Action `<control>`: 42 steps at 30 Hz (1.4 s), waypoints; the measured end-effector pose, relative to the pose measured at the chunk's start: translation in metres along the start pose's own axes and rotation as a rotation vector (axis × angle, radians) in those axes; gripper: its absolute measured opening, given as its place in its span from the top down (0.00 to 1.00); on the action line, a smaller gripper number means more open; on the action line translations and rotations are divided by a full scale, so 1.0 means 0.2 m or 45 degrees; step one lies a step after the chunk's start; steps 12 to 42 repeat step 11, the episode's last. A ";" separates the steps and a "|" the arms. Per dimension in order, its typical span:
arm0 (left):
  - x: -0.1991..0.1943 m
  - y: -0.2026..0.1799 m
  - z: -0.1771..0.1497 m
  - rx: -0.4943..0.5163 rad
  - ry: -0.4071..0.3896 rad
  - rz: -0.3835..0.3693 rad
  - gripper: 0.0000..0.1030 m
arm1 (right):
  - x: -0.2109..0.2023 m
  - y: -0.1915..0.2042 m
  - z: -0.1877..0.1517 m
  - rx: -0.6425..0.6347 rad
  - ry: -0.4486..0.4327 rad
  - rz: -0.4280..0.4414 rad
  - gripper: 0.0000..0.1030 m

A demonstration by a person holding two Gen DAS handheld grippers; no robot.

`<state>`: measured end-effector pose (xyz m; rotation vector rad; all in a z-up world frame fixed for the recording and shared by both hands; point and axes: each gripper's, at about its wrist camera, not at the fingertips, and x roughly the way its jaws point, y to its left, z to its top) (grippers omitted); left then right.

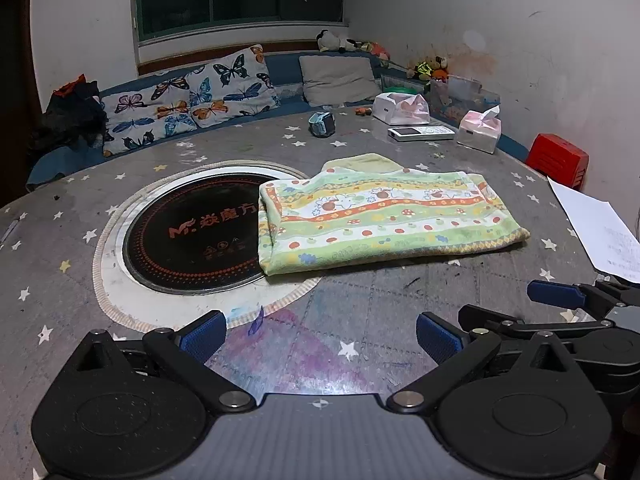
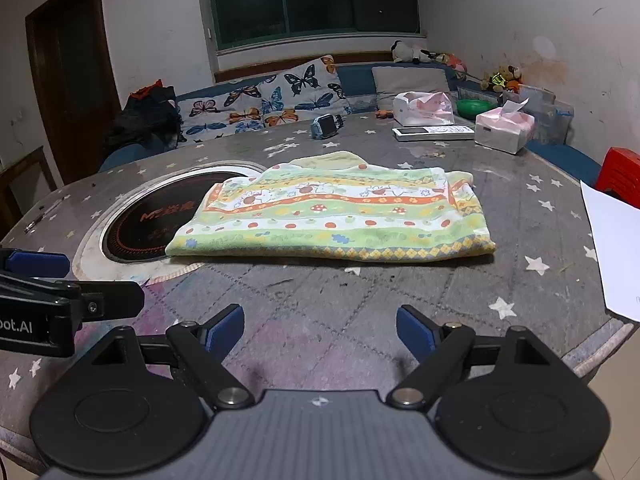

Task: Fold clothes

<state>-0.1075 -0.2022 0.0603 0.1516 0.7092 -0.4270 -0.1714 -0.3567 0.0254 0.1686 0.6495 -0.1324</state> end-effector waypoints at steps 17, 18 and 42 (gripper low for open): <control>-0.03 -0.02 -0.04 0.001 -0.019 -0.011 0.00 | -0.05 0.01 -0.03 0.005 -0.015 -0.001 0.16; -0.03 -0.02 -0.04 0.001 -0.019 -0.011 0.00 | -0.05 0.01 -0.03 0.005 -0.015 -0.001 0.16; -0.03 -0.02 -0.04 0.001 -0.019 -0.011 0.00 | -0.05 0.01 -0.03 0.005 -0.015 -0.001 0.16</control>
